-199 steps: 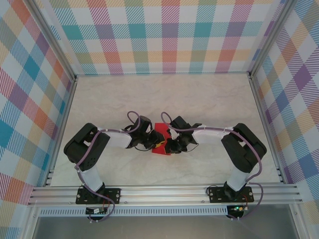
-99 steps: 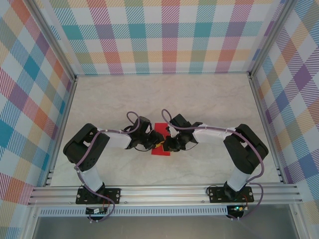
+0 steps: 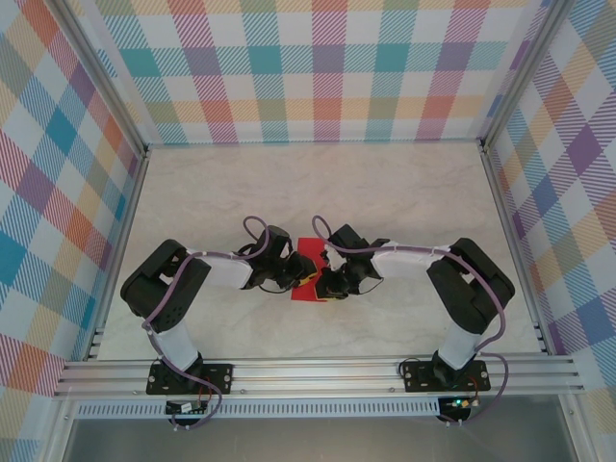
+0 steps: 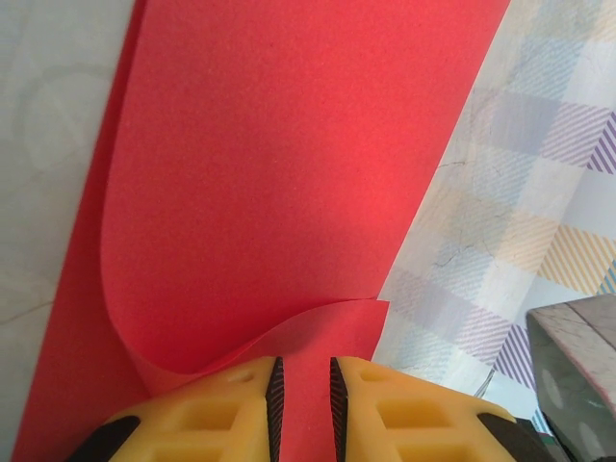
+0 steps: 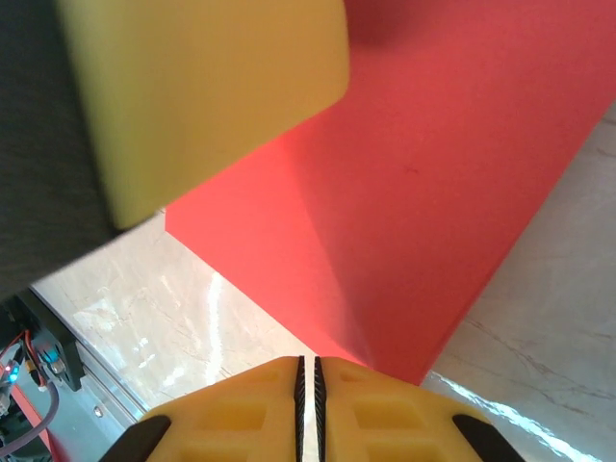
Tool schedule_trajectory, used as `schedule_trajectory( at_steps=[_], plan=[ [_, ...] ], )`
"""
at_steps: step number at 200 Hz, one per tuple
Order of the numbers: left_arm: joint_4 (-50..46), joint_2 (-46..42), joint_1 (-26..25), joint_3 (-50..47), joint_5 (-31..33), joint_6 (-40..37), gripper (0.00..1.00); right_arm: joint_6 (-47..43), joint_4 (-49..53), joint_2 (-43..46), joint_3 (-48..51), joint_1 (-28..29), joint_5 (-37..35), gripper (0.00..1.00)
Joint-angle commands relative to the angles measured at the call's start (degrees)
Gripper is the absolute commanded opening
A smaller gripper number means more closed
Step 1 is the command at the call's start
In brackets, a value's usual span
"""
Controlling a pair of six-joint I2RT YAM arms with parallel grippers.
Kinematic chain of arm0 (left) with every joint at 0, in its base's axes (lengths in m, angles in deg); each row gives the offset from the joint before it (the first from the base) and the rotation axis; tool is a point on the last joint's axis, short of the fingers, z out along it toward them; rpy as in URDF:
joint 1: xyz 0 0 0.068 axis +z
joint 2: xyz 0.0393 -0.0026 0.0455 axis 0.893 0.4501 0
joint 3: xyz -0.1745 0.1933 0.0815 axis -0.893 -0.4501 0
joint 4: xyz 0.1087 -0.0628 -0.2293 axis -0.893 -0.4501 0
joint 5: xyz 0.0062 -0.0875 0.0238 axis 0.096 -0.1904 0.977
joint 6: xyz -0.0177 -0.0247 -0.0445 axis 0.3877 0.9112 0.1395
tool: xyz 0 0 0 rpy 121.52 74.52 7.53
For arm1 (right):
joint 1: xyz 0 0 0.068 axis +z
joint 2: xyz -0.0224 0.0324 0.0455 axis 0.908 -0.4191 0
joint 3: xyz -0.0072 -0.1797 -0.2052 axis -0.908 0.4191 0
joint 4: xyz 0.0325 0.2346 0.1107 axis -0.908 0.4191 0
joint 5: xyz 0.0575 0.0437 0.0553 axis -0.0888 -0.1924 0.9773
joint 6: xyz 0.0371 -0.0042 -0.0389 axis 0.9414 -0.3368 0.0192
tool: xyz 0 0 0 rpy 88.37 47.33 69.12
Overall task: Fold a paper plane with a square sheet of paper (pick it up from the middle)
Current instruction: Fold the triangle a second time at the center of the table.
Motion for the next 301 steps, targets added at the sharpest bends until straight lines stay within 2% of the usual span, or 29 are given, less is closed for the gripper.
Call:
schedule_trajectory(
  at_steps=[1, 67, 120, 254, 301],
  plan=[
    [-3.5, -0.7, 0.0, -1.8, 2.5, 0.9, 0.24, 0.7, -0.6, -1.3, 1.3, 0.0, 1.4, 0.13],
    [-3.6, -0.9, 0.0, -2.0, 2.7, 1.0, 0.24, 0.7, -1.5, -2.5, 1.7, -0.2, 0.7, 0.13],
    [-4.1, -0.8, 0.0, -1.9, 3.2, 1.1, 0.24, -0.1, -0.7, 6.7, 1.3, -0.4, -3.7, 0.14],
    [-3.7, -1.5, 0.0, -1.3, 2.8, 1.4, 0.24, -0.8, -0.1, -1.6, 1.7, -0.4, -4.7, 0.10],
    [4.6, -6.1, -0.3, -4.8, 0.0, 1.5, 0.33, -0.1, 1.1, -2.4, 1.5, -0.4, -6.2, 0.08]
  ],
)
